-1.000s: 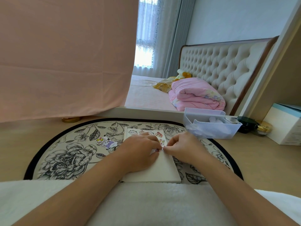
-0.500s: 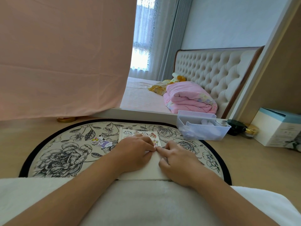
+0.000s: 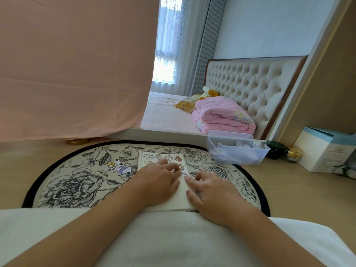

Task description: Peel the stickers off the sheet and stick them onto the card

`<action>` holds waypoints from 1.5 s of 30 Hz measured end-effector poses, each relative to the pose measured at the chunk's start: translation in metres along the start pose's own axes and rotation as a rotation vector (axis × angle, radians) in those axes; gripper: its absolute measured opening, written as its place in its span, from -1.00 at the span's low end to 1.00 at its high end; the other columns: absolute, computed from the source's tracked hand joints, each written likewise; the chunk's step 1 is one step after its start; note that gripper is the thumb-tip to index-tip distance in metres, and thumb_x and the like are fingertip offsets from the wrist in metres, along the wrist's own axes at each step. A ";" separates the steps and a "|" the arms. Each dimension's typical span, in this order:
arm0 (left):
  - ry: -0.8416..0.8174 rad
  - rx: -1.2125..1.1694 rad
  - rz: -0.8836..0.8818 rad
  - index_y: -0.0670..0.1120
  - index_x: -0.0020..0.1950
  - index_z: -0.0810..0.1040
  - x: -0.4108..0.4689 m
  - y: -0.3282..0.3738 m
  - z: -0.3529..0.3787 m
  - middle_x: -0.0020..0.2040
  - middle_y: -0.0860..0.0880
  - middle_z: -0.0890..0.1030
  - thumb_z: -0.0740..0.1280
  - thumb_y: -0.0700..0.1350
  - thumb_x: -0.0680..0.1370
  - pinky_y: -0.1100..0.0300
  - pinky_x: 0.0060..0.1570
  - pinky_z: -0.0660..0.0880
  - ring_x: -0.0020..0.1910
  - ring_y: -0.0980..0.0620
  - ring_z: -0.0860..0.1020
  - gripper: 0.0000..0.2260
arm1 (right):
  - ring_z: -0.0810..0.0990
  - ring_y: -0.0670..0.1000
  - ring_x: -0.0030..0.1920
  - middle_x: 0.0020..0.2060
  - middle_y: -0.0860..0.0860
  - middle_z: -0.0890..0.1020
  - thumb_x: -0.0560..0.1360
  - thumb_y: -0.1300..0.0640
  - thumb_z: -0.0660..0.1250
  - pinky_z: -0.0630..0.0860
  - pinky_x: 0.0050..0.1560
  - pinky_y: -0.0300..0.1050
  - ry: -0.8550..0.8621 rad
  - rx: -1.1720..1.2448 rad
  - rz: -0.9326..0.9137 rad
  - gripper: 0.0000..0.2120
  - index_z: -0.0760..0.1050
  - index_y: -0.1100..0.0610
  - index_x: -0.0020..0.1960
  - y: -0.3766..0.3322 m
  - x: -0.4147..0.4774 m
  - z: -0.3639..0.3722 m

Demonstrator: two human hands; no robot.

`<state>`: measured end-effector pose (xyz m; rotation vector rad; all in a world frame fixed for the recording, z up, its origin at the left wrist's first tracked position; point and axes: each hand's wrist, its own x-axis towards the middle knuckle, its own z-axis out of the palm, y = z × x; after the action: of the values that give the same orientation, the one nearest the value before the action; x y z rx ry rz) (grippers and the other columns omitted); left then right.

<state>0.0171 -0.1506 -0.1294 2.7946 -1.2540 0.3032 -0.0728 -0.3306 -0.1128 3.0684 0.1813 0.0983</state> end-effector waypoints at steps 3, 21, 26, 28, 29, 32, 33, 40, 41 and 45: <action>-0.005 -0.001 -0.001 0.06 0.51 0.35 0.000 0.001 0.000 0.46 0.14 0.36 -0.06 0.13 0.65 0.06 0.30 0.40 0.35 0.02 0.32 -0.52 | 0.39 0.00 0.28 0.31 -0.09 0.43 0.65 -0.24 -0.05 0.45 0.20 -0.03 0.033 -0.034 -0.006 -0.50 0.25 -0.15 0.54 -0.001 -0.001 -0.001; 0.113 -0.129 -0.023 0.21 0.34 0.51 -0.002 0.000 0.004 0.22 0.24 0.51 -0.10 0.18 0.49 0.04 0.01 0.56 0.21 0.12 0.44 -0.44 | 0.33 0.04 0.35 0.31 -0.01 0.29 0.64 -0.26 -0.06 0.37 0.30 0.03 -0.068 0.100 0.040 -0.45 0.09 -0.17 0.61 0.002 0.017 0.001; 0.149 -0.163 -0.035 0.16 0.31 0.56 -0.003 0.005 0.002 0.21 0.23 0.55 -0.10 0.18 0.47 0.04 0.06 0.56 0.23 0.12 0.47 -0.42 | 0.41 0.04 0.25 0.22 -0.01 0.39 0.64 -0.24 -0.02 0.44 0.22 0.01 -0.004 0.026 0.001 -0.49 0.24 -0.16 0.55 0.002 0.005 -0.004; 0.163 -0.180 -0.037 0.15 0.28 0.58 -0.004 0.006 0.003 0.19 0.23 0.56 -0.08 0.17 0.48 0.06 0.04 0.56 0.20 0.12 0.48 -0.44 | 0.46 0.04 0.20 0.18 -0.02 0.42 0.64 -0.23 0.01 0.47 0.17 0.00 0.012 0.015 -0.016 -0.53 0.35 -0.13 0.49 0.000 0.002 -0.007; 0.161 -0.183 -0.036 0.15 0.27 0.59 -0.003 0.006 0.003 0.18 0.23 0.56 -0.08 0.17 0.48 0.07 0.04 0.56 0.19 0.12 0.48 -0.45 | 0.47 0.04 0.17 0.16 -0.02 0.43 0.64 -0.22 0.02 0.48 0.15 -0.01 0.019 0.013 -0.022 -0.55 0.41 -0.11 0.44 0.000 0.000 -0.009; 0.158 -0.176 -0.019 0.15 0.23 0.60 -0.003 0.004 0.003 0.16 0.24 0.57 -0.05 0.17 0.50 0.13 0.07 0.53 0.15 0.14 0.49 -0.49 | 0.50 0.02 0.13 0.11 -0.05 0.45 0.64 -0.21 0.04 0.50 0.08 -0.03 0.032 0.019 -0.026 -0.59 0.51 -0.08 0.30 0.000 -0.003 -0.011; 0.169 -0.178 -0.013 0.15 0.22 0.61 -0.003 0.004 0.002 0.14 0.24 0.58 -0.03 0.17 0.51 0.14 0.07 0.53 0.13 0.14 0.50 -0.51 | 0.51 0.01 0.13 0.11 -0.06 0.45 0.64 -0.21 0.05 0.51 0.08 -0.04 0.035 0.035 -0.021 -0.60 0.52 -0.08 0.29 0.001 -0.004 -0.010; 0.291 -0.127 -0.018 0.11 -0.03 0.67 -0.006 0.007 0.001 -0.04 0.22 0.65 0.18 0.13 0.54 0.14 -0.21 0.59 0.00 0.14 0.58 -0.72 | 0.56 -0.03 0.16 0.23 -0.13 0.45 0.63 -0.23 0.10 0.49 0.11 -0.07 0.108 0.200 0.022 -0.60 0.46 -0.15 0.38 0.005 -0.004 -0.007; 0.304 -0.137 -0.043 0.12 0.01 0.66 -0.008 0.006 -0.001 -0.01 0.22 0.64 0.18 0.16 0.53 0.16 -0.21 0.57 0.02 0.15 0.57 -0.71 | 0.56 -0.04 0.15 0.24 -0.15 0.45 0.63 -0.22 0.11 0.48 0.10 -0.08 0.127 0.223 0.022 -0.60 0.44 -0.16 0.40 0.004 -0.003 -0.009; 0.374 -0.162 -0.157 0.17 0.10 0.64 -0.021 -0.003 -0.014 0.03 0.25 0.60 0.18 0.22 0.50 0.27 -0.20 0.44 0.05 0.20 0.52 -0.67 | 0.58 -0.05 0.14 0.25 -0.17 0.48 0.63 -0.18 0.15 0.47 0.07 -0.11 0.212 0.281 -0.010 -0.63 0.46 -0.16 0.39 -0.009 0.005 -0.018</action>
<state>0.0038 -0.1311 -0.1201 2.5243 -0.9263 0.6448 -0.0699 -0.3202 -0.0947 3.3306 0.2412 0.4351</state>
